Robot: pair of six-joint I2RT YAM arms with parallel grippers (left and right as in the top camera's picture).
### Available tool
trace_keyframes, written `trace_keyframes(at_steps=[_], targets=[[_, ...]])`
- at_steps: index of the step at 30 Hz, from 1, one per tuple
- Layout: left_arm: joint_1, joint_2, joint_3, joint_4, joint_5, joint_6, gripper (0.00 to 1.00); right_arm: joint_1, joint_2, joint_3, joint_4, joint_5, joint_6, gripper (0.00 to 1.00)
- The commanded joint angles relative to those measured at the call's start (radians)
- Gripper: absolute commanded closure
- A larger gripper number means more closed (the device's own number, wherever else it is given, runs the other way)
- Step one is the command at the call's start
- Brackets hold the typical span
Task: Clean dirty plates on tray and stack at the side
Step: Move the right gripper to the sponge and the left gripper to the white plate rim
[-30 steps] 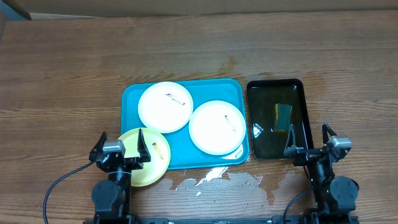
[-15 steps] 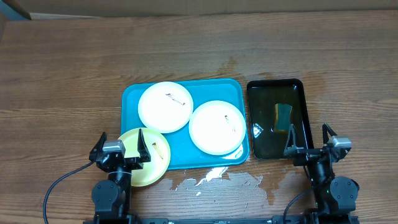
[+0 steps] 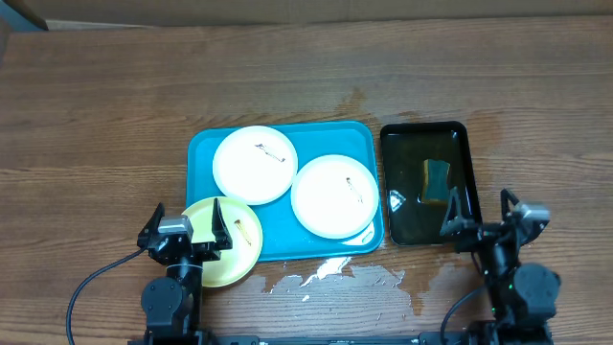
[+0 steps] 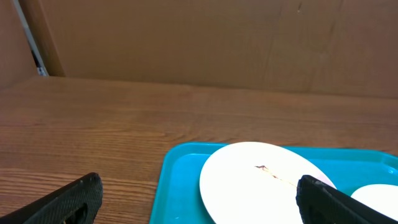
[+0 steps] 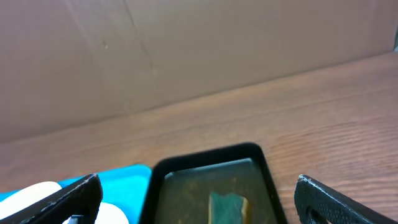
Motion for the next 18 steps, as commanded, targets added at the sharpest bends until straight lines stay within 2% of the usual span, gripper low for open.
trace_keyframes(at_steps=[1,5,9,14,18], targets=[[0.0,-0.01,-0.003,0.003,-0.01,0.011,0.0,-0.003,0.154,0.185,-0.029,-0.002,0.03,0.0],[0.0,-0.01,-0.003,0.003,-0.01,0.011,0.0,-0.003,0.401,0.459,-0.233,-0.056,0.022,0.0],[0.0,-0.01,-0.003,0.003,-0.01,0.011,0.0,-0.003,0.676,0.817,-0.578,-0.143,-0.041,0.0],[0.0,-0.01,-0.003,0.003,-0.01,0.011,0.0,-0.003,0.965,1.262,-1.041,-0.176,-0.042,0.0],[0.0,-0.01,-0.003,0.003,-0.01,0.011,0.0,-0.003,1.11,1.472,-1.223,-0.201,-0.042,0.0]])
